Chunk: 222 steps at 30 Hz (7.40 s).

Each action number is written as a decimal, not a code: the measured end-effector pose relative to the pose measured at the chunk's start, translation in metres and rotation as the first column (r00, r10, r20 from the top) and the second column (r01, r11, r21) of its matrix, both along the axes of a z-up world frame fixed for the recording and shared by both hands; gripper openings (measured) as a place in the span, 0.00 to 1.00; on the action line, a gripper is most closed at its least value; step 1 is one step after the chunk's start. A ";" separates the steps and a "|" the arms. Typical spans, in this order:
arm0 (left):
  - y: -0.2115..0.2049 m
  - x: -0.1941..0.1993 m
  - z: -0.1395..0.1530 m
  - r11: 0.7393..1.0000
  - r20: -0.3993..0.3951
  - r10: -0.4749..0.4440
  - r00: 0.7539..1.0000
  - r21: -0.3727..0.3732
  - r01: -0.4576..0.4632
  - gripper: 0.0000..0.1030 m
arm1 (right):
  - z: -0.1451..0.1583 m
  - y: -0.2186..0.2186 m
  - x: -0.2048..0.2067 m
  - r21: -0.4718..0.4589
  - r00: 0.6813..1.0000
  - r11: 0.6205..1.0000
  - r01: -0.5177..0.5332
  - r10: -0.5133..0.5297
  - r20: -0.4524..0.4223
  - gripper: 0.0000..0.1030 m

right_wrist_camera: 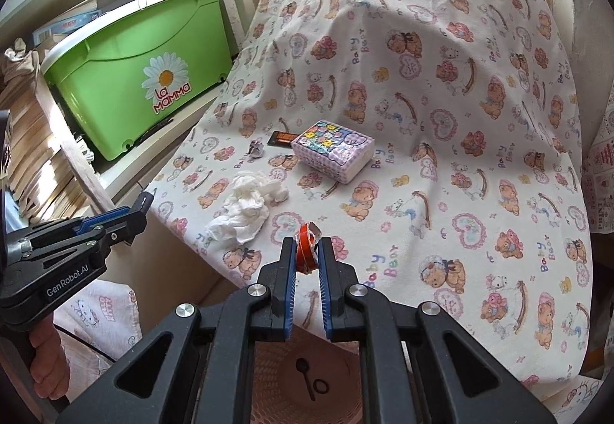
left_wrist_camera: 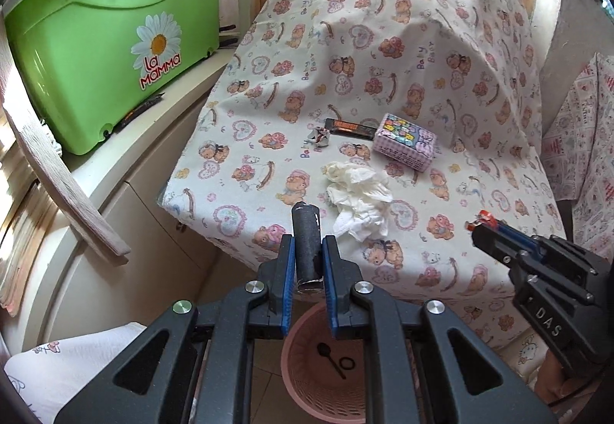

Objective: Collect trash
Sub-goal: 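Carry wrapper and cylinder over the pink basket and open both tools, then raise both open tools from the basket back over the table, then close the left tool on the white crumpled tissue, then lift the tissue with the left tool while the right tool grasps the white plastic stick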

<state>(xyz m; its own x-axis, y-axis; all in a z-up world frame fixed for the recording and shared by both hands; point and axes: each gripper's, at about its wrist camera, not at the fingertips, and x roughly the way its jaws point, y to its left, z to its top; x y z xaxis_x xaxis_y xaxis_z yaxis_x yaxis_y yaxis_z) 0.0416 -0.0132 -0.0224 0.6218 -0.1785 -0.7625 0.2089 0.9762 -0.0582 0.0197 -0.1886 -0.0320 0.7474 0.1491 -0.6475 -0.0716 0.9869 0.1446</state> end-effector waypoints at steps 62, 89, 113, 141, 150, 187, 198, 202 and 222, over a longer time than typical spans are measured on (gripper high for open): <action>-0.025 0.032 -0.224 0.992 -0.654 0.082 0.752 0.126 0.001 0.15 | -0.194 0.053 0.001 -0.152 0.807 0.979 -0.136 0.020 -0.590 0.12; -0.011 0.028 -0.145 0.998 -0.537 0.063 0.841 0.044 -0.046 0.51 | -0.136 0.054 -0.003 -0.166 0.892 0.981 -0.105 0.020 -0.451 0.50; 0.002 0.062 0.040 0.999 -0.130 0.050 0.990 0.010 -0.049 0.77 | 0.044 0.020 -0.018 -0.179 1.000 0.984 -0.009 0.007 -0.011 0.55; 0.008 0.123 0.006 0.989 -0.187 0.111 0.976 -0.073 -0.126 0.69 | 0.034 -0.069 0.066 -0.001 0.981 0.981 0.194 -0.194 -0.021 0.61; -0.034 0.106 -0.005 1.000 -0.206 -0.018 0.978 -0.015 0.015 0.50 | 0.025 -0.075 0.077 0.010 0.977 0.979 0.205 -0.204 -0.067 0.61; 0.000 0.119 0.025 0.997 -0.107 0.064 0.992 -0.045 -0.070 0.00 | 0.021 -0.045 0.085 -0.014 0.991 0.992 0.125 -0.125 -0.053 0.63; 0.005 0.118 0.020 0.996 -0.136 0.060 0.989 -0.057 -0.068 0.00 | -0.015 0.025 0.119 -0.074 0.979 0.987 -0.140 0.127 -0.156 0.35; 0.005 0.118 0.019 0.996 -0.140 0.062 0.988 -0.060 -0.071 0.00 | -0.025 0.032 0.127 -0.074 0.977 0.986 -0.147 0.133 -0.170 0.31; 0.013 0.120 0.015 0.995 -0.154 0.073 0.985 -0.052 -0.082 0.00 | -0.013 0.020 0.115 -0.095 0.995 0.993 -0.069 0.061 -0.084 0.16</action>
<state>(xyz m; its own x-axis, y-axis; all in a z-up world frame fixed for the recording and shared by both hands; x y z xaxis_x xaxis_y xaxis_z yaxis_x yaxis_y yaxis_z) 0.1612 -0.0003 -0.0078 0.5134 -0.1808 -0.8389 0.1173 0.9832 -0.1402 0.1346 -0.1686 -0.0448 0.6831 0.1287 -0.7189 -0.1279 0.9902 0.0557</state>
